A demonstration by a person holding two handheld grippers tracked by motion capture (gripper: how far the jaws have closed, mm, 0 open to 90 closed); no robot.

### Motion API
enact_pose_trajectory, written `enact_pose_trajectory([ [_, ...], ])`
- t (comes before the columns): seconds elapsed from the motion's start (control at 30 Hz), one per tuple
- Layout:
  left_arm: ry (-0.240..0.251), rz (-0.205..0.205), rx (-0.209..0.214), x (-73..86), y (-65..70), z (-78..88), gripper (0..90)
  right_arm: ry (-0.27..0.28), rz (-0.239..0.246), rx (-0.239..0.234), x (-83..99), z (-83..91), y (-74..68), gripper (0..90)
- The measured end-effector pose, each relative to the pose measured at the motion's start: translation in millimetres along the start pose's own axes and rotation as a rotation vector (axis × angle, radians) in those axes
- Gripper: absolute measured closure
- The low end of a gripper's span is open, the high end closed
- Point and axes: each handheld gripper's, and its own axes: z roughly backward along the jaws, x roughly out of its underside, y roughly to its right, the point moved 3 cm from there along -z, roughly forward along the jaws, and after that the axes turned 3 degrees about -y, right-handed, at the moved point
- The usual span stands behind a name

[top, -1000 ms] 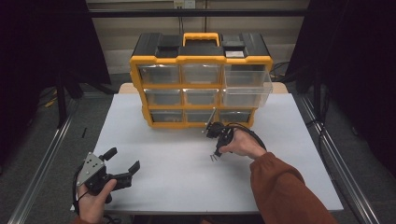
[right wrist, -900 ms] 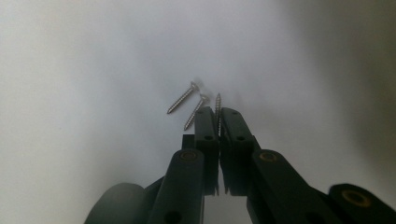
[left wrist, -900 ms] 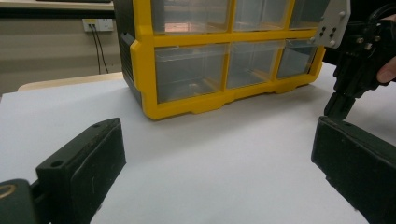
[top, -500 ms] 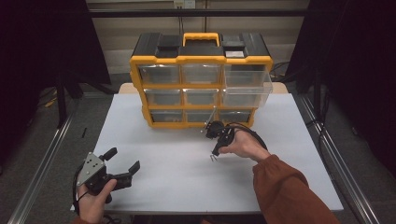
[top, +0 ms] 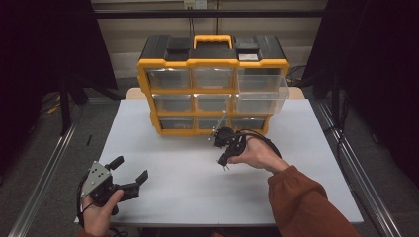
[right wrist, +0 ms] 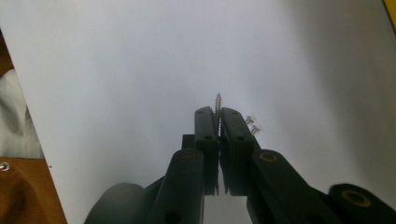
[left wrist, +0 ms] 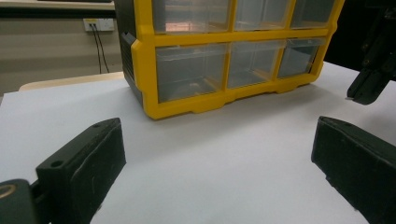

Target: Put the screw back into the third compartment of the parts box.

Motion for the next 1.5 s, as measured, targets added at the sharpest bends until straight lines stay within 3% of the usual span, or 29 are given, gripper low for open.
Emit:
enact_pose_trajectory([
  [0.73, -0.003, -0.002, -0.005, 0.2, -0.3, -0.1, 2.8, 0.104, 0.050, -0.080, -10.0, 49.0, -17.8, 85.9],
  [1.5, -0.003, -0.003, -0.005, 0.2, -0.2, 0.0, 2.8, 0.224, 0.098, -0.037, -21.9, 113.5, -22.5, 85.9],
])
